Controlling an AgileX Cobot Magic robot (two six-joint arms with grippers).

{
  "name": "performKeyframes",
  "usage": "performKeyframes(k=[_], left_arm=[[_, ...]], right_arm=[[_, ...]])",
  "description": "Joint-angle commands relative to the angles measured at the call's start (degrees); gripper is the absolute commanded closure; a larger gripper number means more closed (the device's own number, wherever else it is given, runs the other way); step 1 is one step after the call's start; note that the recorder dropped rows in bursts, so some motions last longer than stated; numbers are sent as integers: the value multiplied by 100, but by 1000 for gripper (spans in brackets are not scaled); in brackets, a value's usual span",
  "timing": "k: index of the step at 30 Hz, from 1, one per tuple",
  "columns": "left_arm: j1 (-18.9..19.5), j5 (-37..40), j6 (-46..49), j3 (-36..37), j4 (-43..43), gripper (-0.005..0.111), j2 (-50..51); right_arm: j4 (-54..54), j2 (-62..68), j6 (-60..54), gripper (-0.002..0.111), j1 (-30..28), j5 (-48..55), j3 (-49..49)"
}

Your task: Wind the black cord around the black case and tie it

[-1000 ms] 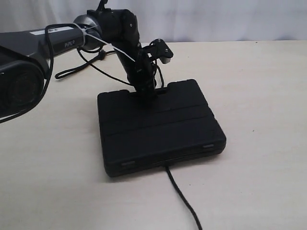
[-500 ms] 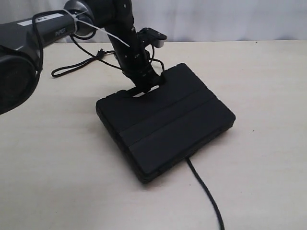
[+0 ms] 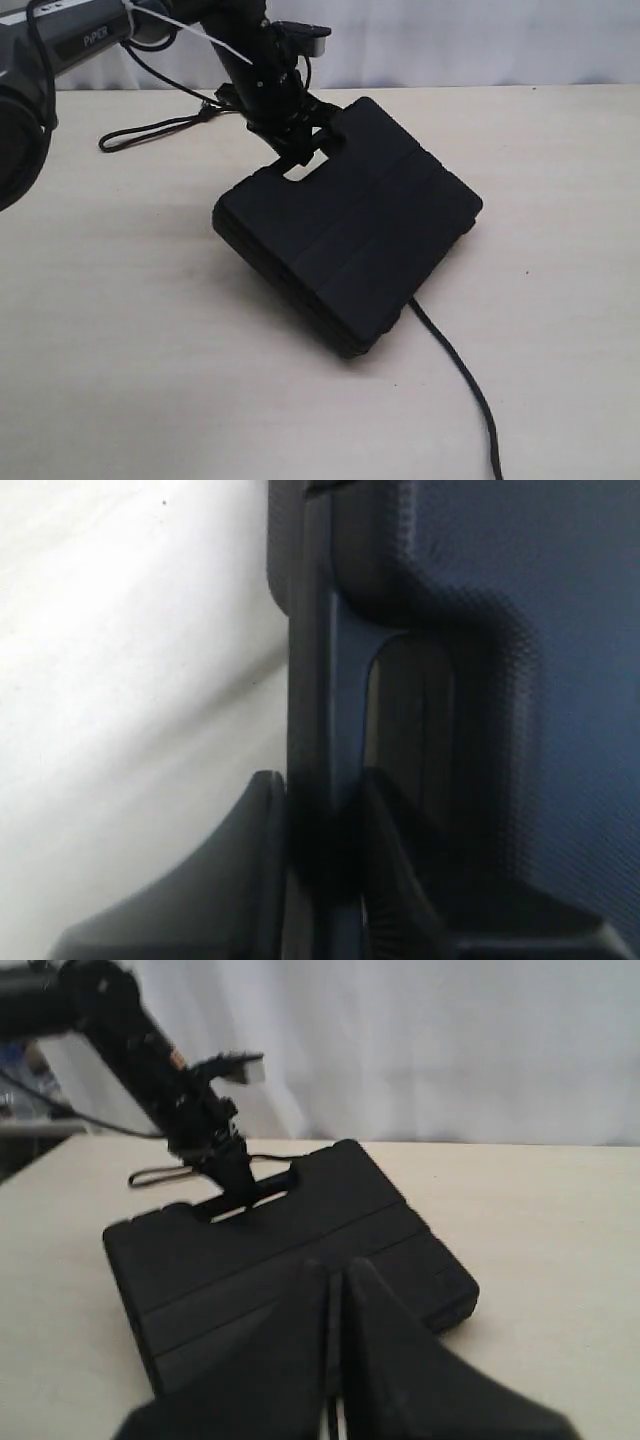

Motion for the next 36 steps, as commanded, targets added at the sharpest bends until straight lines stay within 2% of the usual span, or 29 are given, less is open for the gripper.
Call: performKeyframes(k=[1,4,8,12,15,16,18,19,22,26,29,33,35,36], left_arm=[[2,-153,-733,-120,-776,107,-276],[2,-153,-733,-108,-1645,107,-276],[2,-153,-882,-108,-1778,107,-276],[2,-153,-882,-108,-1881,107,-276],[2,-153,-882,-108,-1881,107,-276],[2,-153,-882,-108,-1881,107,-276],[2,-153,-978,-108,-1880,107,-276],[2,-153,-990,-108,-1880,107,-276],[2,-153,-990,-108,-1880,107,-276],[2,-153,-990,-108,-1880,107,-276],[2,-153,-1017,-108,-1880,107,-276],[2,-153,-1027,-108,-2014,107,-276],[2,-153,-1027,-108,-2090,107,-276],[2,-153,-1027,-108,-2134,107,-276]], right_arm=[[-17,1059,-1005,104,157,351,-667],[-209,1861,-1214,104,513,486,-1139],[-1480,2168,-977,104,1349,198,-1263],[-3410,2193,407,104,2357,-405,-1263],[-4075,2415,1214,104,3254,-685,-1089],[-4621,2511,1720,103,3509,-921,-961],[-6483,2838,3427,103,3936,-957,-853],[-7290,2990,4161,103,4074,-806,-867],[-8943,3397,5321,103,4567,-41,-1023],[-9834,3868,6477,103,5151,808,-1388],[-10685,4132,8089,103,5767,1106,-1443],[-12439,4700,10714,103,7205,2470,-1173],[-12987,5030,11884,104,7781,2869,-1021],[-13487,5394,12960,104,8163,3028,-836]])
